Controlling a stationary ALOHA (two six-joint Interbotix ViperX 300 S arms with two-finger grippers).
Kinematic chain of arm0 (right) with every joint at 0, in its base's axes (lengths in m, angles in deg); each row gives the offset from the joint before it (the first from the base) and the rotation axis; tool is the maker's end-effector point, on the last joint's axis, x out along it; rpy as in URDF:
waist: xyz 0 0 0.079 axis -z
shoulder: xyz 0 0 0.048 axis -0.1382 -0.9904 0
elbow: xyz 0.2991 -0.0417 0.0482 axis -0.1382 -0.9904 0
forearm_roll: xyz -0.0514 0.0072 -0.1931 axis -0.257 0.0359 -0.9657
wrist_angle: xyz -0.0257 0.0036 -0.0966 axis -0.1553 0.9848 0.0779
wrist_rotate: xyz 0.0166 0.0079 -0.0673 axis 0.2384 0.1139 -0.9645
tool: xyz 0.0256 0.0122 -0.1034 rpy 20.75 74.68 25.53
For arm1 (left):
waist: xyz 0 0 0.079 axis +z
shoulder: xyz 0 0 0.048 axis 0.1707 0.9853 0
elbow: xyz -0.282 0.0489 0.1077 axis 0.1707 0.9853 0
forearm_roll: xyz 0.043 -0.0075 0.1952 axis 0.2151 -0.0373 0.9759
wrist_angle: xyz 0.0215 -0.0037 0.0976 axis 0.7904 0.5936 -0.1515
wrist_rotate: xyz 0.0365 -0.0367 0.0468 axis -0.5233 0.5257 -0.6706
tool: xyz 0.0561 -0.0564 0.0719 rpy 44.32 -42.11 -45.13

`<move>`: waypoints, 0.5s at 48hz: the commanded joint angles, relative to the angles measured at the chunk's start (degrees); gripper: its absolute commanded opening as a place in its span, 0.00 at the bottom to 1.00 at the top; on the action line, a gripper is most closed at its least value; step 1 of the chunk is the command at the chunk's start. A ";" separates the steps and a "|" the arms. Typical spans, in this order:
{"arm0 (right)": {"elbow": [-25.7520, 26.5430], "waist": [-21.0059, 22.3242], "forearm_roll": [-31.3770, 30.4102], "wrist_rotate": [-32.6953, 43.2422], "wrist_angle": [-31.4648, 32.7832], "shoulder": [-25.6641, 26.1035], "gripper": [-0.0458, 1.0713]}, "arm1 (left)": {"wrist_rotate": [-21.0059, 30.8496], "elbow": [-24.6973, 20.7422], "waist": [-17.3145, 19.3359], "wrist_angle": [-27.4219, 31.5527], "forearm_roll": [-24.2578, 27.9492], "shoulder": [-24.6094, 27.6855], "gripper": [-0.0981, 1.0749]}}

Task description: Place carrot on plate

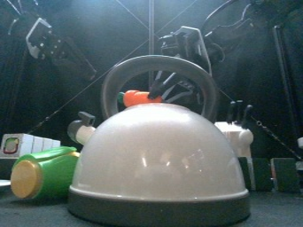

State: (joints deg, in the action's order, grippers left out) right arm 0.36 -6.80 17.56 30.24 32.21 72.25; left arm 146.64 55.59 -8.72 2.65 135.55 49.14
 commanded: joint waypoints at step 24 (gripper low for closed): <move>15.73 6.59 -2.81 -0.26 14.33 -11.95 0.65 | -0.79 6.42 17.49 -28.13 0.18 -8.35 0.86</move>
State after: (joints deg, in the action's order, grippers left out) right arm 12.58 -0.82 15.89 30.06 44.60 60.21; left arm 145.93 62.45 8.77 -24.68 135.72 42.19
